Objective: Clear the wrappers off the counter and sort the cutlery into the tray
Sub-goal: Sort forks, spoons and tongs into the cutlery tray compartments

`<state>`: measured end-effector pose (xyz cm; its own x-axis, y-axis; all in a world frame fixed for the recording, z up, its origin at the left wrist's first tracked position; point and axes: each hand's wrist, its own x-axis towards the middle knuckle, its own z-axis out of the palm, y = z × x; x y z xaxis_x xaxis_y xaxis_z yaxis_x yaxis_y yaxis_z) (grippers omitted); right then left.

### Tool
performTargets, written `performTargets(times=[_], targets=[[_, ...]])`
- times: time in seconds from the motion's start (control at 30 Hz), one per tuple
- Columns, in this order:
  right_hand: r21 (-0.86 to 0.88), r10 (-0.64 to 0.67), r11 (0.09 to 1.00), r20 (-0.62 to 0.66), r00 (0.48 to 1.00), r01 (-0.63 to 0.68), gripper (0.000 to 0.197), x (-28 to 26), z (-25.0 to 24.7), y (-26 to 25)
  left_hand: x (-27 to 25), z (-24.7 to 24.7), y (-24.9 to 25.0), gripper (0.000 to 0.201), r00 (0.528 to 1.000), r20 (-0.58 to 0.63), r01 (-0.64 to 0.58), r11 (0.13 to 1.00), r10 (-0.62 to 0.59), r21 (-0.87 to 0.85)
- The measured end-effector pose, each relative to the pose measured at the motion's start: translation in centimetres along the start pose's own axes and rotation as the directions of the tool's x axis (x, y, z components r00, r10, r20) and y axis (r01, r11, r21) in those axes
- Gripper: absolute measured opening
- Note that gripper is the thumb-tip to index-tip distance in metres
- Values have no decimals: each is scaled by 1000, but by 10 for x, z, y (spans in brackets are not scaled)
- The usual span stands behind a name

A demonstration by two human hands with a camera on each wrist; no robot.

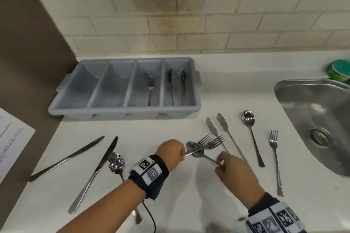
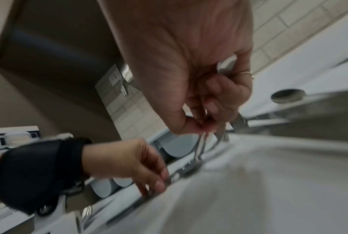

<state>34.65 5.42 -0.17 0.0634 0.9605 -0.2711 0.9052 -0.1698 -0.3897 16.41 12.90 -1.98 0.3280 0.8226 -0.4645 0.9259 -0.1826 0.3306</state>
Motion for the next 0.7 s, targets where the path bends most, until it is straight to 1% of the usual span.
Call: performTargets(times=[0.03, 0.1, 0.17, 0.2, 0.23, 0.27, 0.3, 0.37, 0.4, 0.43, 0.47, 0.5, 0.53, 0.57, 0.6, 0.63, 0.67, 0.7], targets=[[-51, -15, 999, 20, 1000, 16, 11, 0, -9, 0, 0, -2, -5, 20, 1000, -17, 19, 997, -20, -76], [-113, -30, 993, 109, 994, 42, 4, 0, -33, 2, -4, -6, -18, 18, 996, -56, 62, 974, -76, -216], [-105, -51, 991, 255, 966, 80, 19, 3, -57, 6, -9, -9, -29, 16, 990, -78, 86, 944, -117, -319], [-81, -74, 991, 324, 943, 106, 22, 7, -69, 9, -12, -10, -34, 12, 988, -88, 86, 922, -129, -379], [-41, -104, 991, 367, 925, 128, 21, 9, -82, 9, -16, -13, -39, 5, 987, -102, 68, 891, -127, -448], [36, -135, 991, 385, 913, 131, 19, 12, -94, 9, -22, -16, -43, 13, 984, -127, 44, 854, -128, -518], [119, -167, 984, 376, 911, 132, 17, 15, -105, 7, -28, -22, -47, 22, 976, -171, 7, 808, -133, -589], [283, -237, 946, 273, 932, 158, 19, 20, -121, -2, -41, -43, -56, 29, 945, -282, -90, 692, -168, -716], [362, -256, 916, 198, 946, 172, 18, 23, -126, -8, -43, -56, -61, 30, 914, -350, -146, 642, -204, -753], [441, -254, 880, 126, 959, 175, 17, 25, -129, -17, -44, -70, -67, 30, 865, -432, -210, 600, -253, -772], [518, -237, 838, 60, 970, 172, 18, 30, -128, -24, -40, -84, -73, 28, 811, -498, -250, 587, -307, -770], [587, -209, 792, -3, 978, 171, 20, 35, -126, -32, -33, -99, -78, 24, 766, -545, -269, 599, -342, -754], [639, -179, 749, -59, 982, 175, 23, 40, -121, -39, -23, -112, -82, 23, 745, -563, -257, 626, -357, -736], [678, -148, 712, -110, 983, 183, 26, 44, -117, -49, -11, -123, -84, 27, 750, -553, -223, 648, -364, -728], [704, -123, 682, -158, 980, 199, 29, 49, -110, -58, 4, -132, -87, 33, 774, -517, -179, 657, -366, -733], [727, -103, 653, -194, 976, 213, 32, 53, -103, -68, 20, -139, -89, 38, 806, -470, -131, 665, -360, -735], [741, -83, 632, -228, 970, 228, 34, 56, -96, -77, 36, -145, -89, 41, 842, -408, -59, 690, -354, -722], [748, -62, 620, -254, 965, 237, 36, 59, -89, -86, 49, -146, -88, 39, 873, -343, 27, 737, -347, -676]])
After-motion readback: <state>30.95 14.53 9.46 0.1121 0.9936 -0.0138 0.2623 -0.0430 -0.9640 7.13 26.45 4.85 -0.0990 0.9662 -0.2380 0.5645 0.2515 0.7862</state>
